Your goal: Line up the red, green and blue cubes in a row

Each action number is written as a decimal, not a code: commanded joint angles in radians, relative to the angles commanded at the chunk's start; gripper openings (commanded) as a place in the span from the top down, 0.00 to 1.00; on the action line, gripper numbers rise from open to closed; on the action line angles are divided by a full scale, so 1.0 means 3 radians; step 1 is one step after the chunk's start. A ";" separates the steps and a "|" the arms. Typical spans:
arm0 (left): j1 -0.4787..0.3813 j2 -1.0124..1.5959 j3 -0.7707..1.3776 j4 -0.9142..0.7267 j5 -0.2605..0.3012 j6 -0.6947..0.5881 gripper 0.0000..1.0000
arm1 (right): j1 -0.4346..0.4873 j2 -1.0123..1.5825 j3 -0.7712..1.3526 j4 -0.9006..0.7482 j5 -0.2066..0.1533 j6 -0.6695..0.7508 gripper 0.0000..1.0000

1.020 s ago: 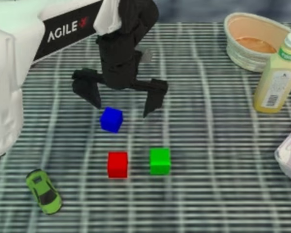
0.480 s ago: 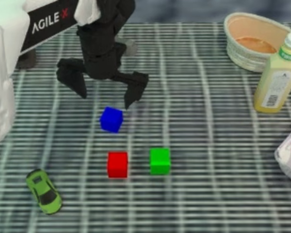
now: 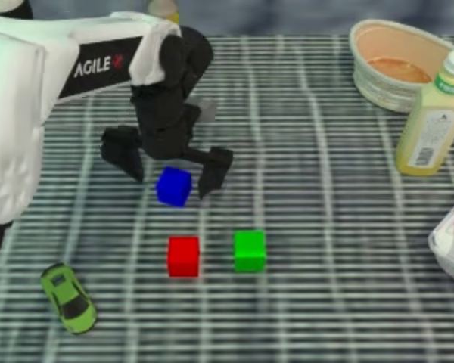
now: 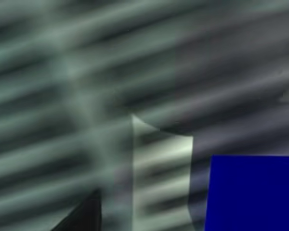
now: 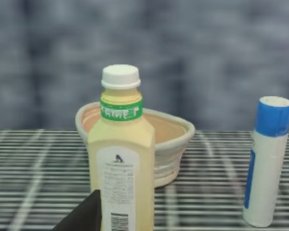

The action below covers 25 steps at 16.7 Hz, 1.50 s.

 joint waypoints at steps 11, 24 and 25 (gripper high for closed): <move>0.0002 0.0079 -0.0131 0.0183 0.0001 0.0003 0.38 | 0.0000 0.0000 0.0000 0.0000 0.0000 0.0000 0.00; 0.0002 0.0079 -0.0131 0.0183 0.0001 0.0003 1.00 | 0.0000 0.0000 0.0000 0.0000 0.0000 0.0000 0.00; 0.0002 0.0079 -0.0131 0.0183 0.0001 0.0003 1.00 | 0.0000 0.0000 0.0000 0.0000 0.0000 0.0000 0.00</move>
